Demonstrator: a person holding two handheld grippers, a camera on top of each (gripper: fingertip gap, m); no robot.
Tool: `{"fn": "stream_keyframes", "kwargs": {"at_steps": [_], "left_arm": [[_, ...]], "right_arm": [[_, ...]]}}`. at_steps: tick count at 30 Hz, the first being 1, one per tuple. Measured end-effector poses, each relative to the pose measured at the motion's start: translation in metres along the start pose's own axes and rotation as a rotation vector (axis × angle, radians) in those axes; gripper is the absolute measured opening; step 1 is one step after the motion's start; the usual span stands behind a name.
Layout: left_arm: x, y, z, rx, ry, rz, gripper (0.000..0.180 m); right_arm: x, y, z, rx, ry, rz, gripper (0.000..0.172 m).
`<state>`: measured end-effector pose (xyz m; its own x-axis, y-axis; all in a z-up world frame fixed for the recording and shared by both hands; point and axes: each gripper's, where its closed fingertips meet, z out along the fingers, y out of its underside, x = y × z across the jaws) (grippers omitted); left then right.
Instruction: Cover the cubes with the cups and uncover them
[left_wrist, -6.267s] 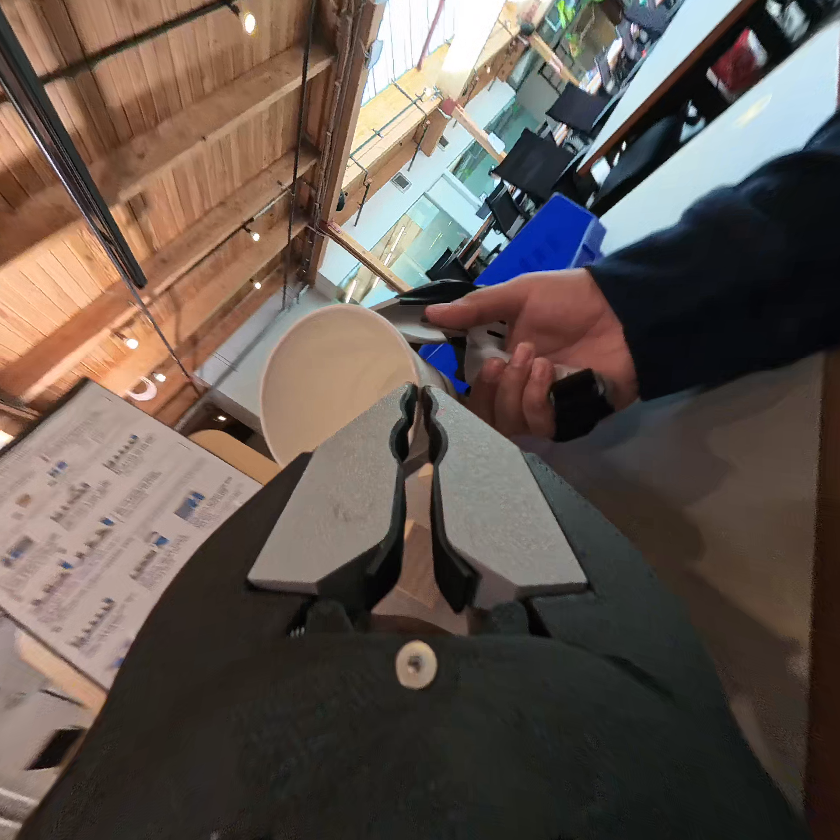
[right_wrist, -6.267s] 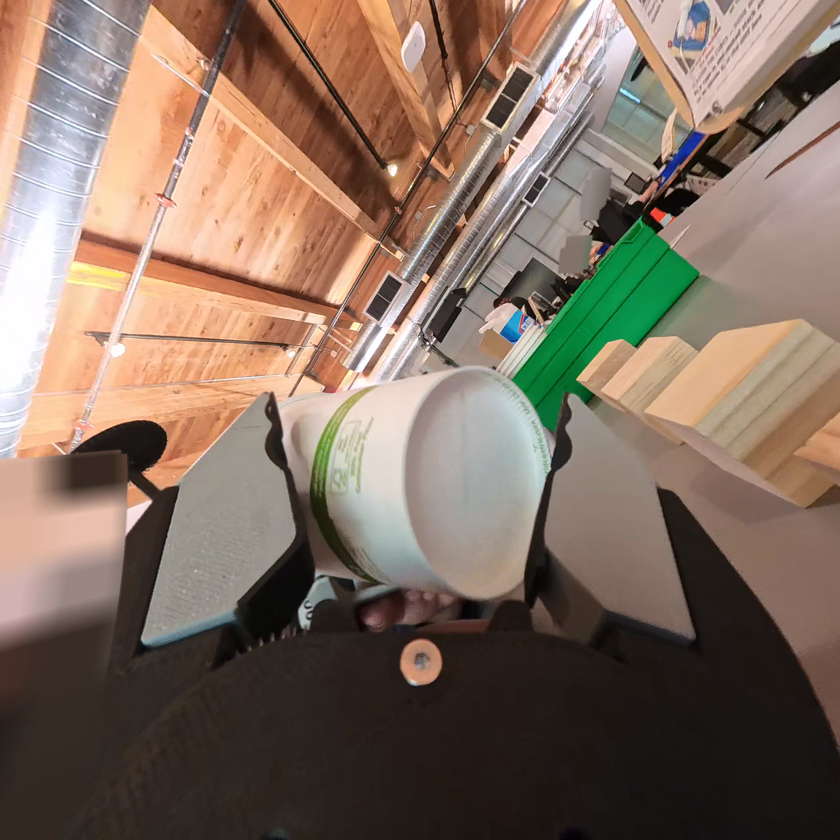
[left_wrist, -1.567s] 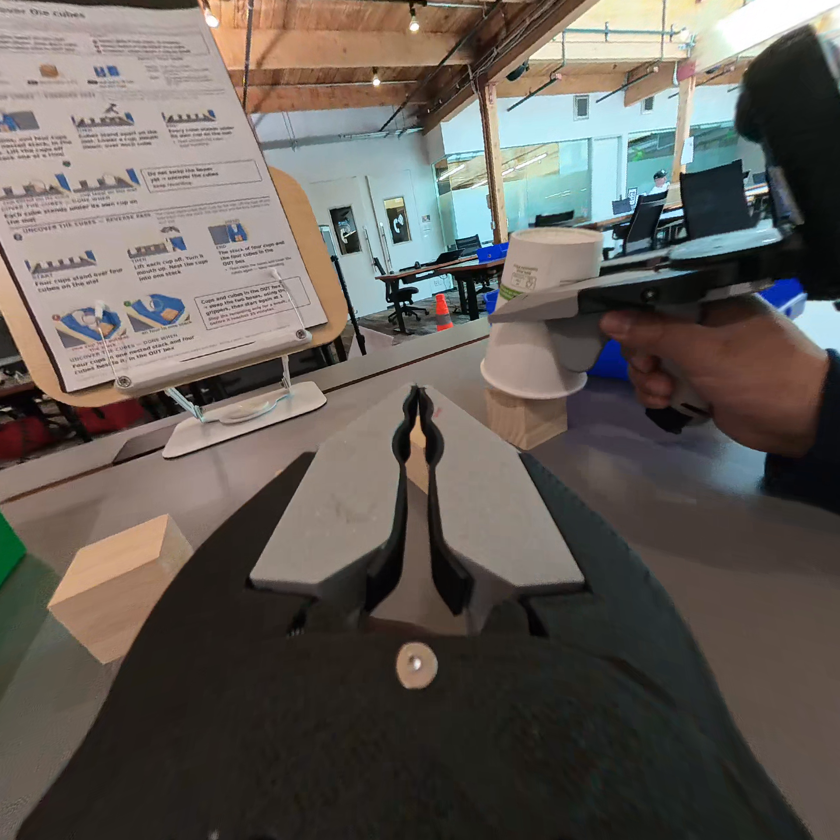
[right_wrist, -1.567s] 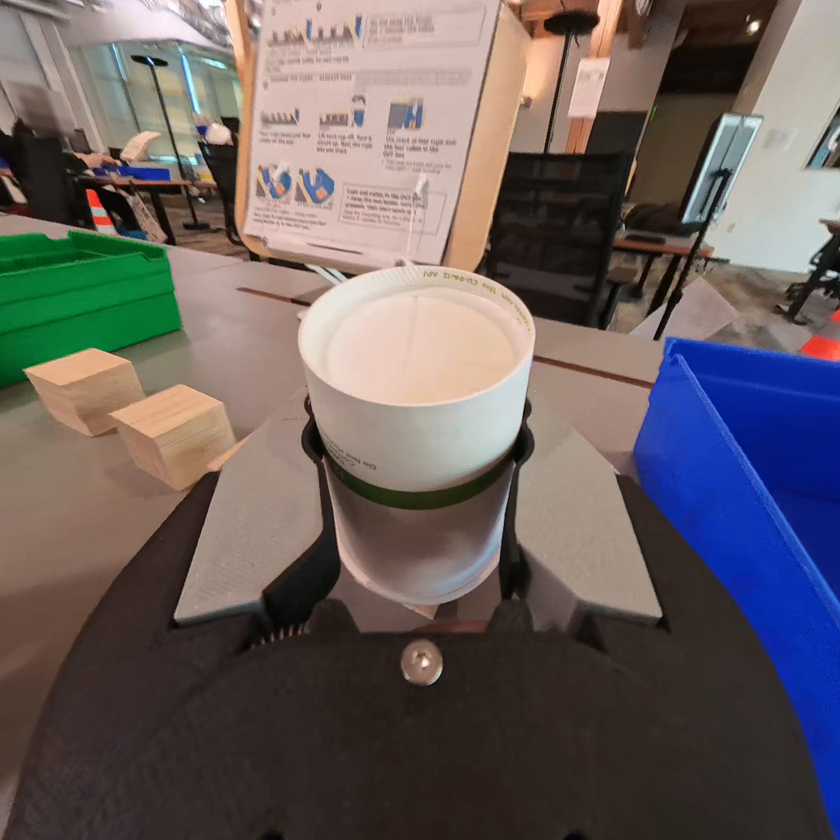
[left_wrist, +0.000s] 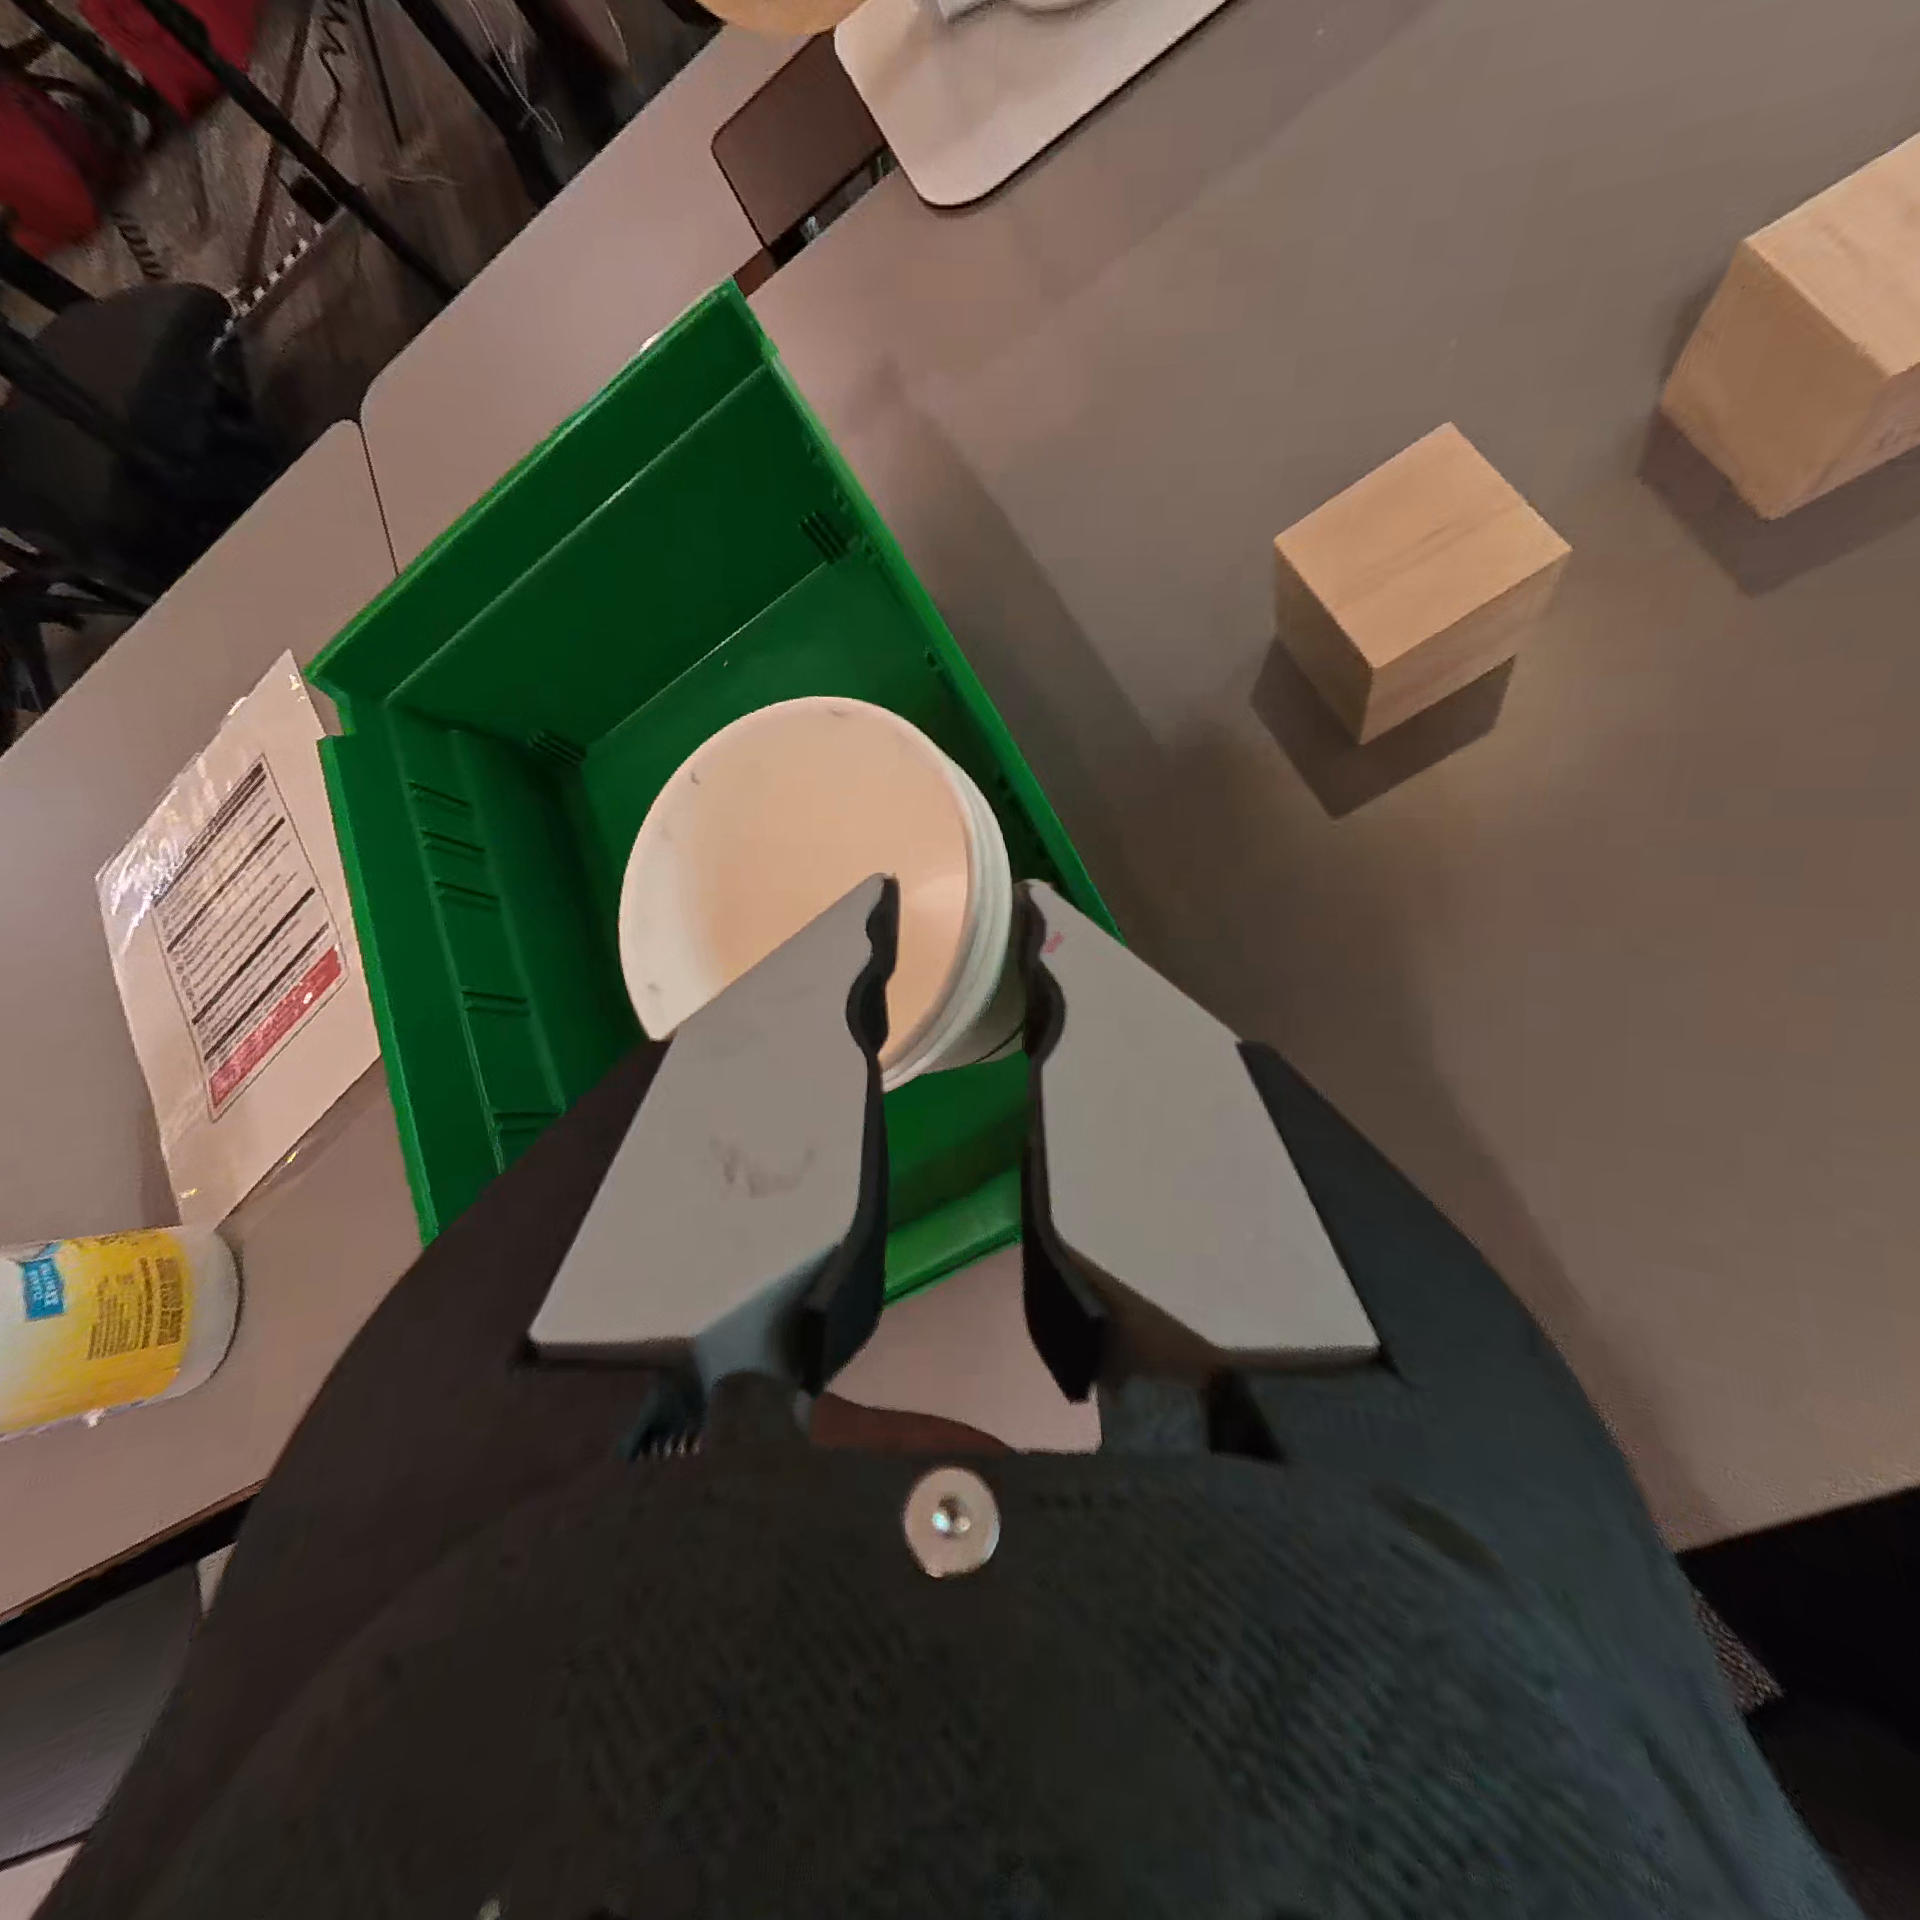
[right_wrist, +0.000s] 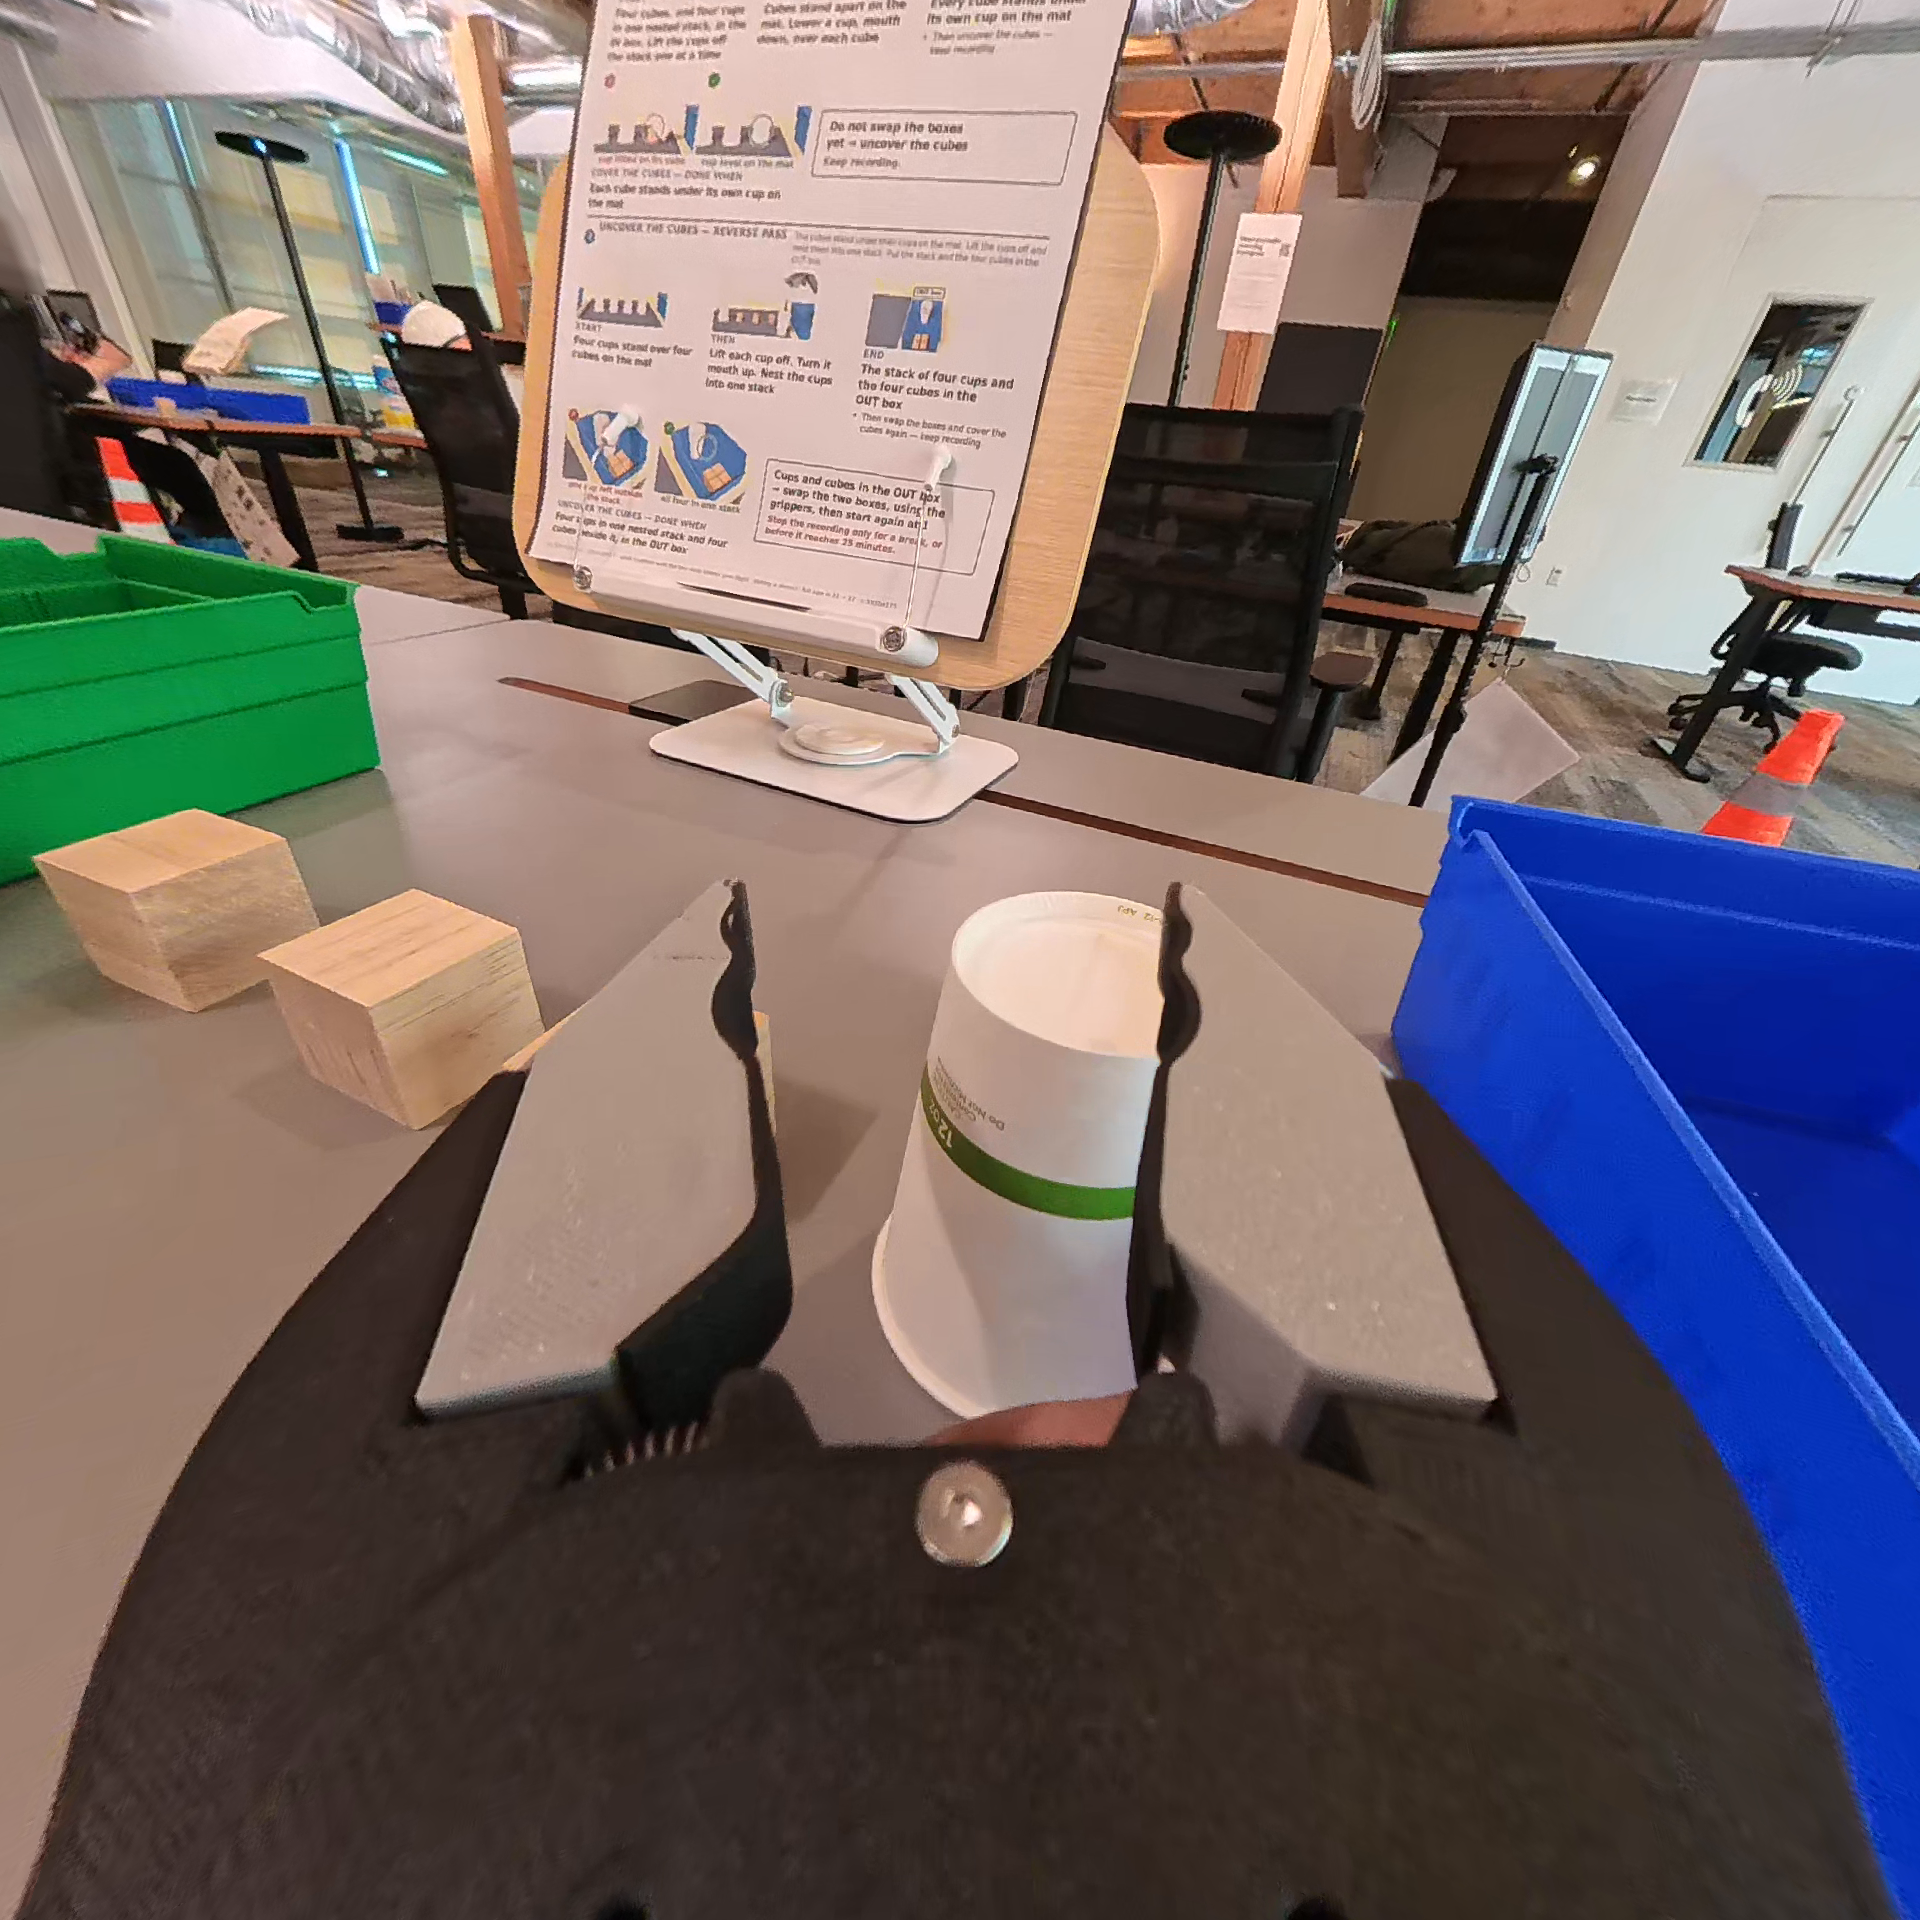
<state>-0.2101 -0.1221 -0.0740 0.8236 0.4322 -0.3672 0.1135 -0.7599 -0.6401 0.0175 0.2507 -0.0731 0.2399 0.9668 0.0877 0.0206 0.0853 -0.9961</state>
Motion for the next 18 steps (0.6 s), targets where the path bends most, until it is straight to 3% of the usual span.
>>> {"fn": "stream_keyframes", "kwargs": {"at_steps": [7,10,18], "left_arm": [[-0.005,0.005,0.010,-0.014,0.018,-0.067,0.018],[-0.003,0.005,0.010,-0.011,0.036,-0.073,0.003],[-0.028,-0.007,-0.002,0.024,-0.062,-0.073,0.002]], "right_arm": [[0.003,0.000,-0.002,-0.001,-0.001,0.009,0.073],[0.001,0.000,-0.001,-0.005,-0.001,0.009,0.072],[-0.004,0.001,-0.002,-0.018,-0.013,-0.009,0.071]]}}
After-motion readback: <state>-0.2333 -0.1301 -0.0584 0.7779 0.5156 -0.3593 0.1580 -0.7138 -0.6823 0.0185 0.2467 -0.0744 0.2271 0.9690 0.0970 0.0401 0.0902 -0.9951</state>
